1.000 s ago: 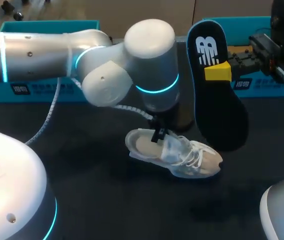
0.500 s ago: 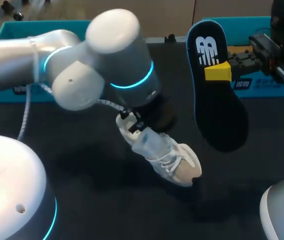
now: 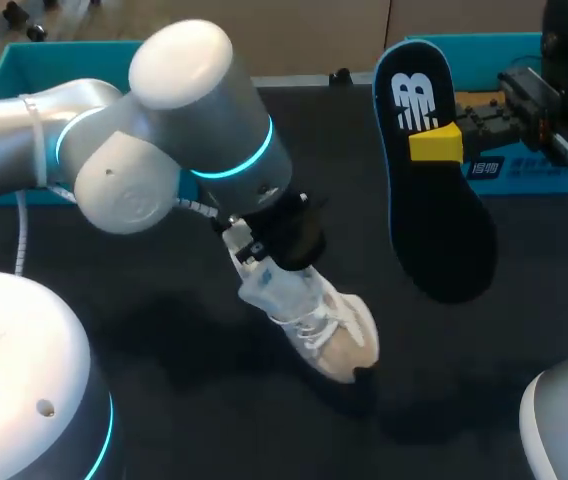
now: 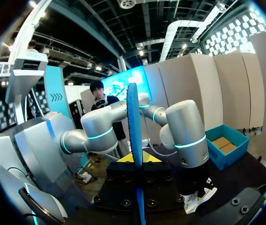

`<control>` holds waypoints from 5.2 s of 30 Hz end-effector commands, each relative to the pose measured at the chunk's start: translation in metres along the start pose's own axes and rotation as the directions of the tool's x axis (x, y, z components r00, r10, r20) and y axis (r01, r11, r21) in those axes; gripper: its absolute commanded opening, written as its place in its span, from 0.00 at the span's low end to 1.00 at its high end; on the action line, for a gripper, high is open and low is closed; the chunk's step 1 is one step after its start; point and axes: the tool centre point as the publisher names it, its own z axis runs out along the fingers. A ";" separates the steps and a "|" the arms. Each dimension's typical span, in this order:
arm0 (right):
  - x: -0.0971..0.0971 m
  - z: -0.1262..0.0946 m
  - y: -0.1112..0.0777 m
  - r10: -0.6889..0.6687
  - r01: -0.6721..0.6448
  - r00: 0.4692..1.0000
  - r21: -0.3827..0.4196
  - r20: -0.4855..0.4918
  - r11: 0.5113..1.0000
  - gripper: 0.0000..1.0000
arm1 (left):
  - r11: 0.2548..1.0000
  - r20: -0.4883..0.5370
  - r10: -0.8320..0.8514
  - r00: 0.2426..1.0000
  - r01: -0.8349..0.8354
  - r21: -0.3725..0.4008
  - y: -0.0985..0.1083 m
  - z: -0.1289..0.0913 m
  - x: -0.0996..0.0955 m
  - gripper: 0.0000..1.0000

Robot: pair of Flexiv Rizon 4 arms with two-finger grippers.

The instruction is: Take the shoe out of the shoebox, open the shoe tongue, remove and reinsert the insole, then place the shoe into the shoebox

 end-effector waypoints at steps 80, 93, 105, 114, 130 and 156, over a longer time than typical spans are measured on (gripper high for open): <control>-0.003 0.002 0.002 0.001 -0.001 1.000 0.006 -0.003 1.000 0.00 | 0.940 -0.006 0.286 0.958 -0.280 0.197 -0.029 0.032 -0.010 1.00; -0.003 0.002 0.002 0.001 -0.001 1.000 0.006 -0.003 1.000 0.00 | 0.938 0.407 0.135 0.903 -0.249 0.241 -0.021 -0.025 -0.022 1.00; -0.003 0.002 0.002 0.001 -0.001 1.000 0.006 -0.003 1.000 0.00 | 0.978 0.404 0.085 0.911 -0.153 0.141 -0.020 -0.046 -0.041 1.00; -0.003 0.002 0.002 0.001 -0.001 1.000 0.006 -0.003 1.000 0.00 | 0.962 0.528 0.026 0.849 -0.165 0.217 0.003 -0.040 -0.054 1.00; -0.003 0.002 0.002 0.001 -0.001 1.000 0.006 -0.003 1.000 0.00 | 0.910 0.737 0.060 0.673 -0.341 0.237 0.009 -0.085 -0.064 1.00; -0.003 0.002 0.002 0.001 -0.001 1.000 0.006 -0.003 1.000 0.00 | 0.905 0.915 0.108 0.388 -0.420 0.071 0.004 -0.133 -0.074 1.00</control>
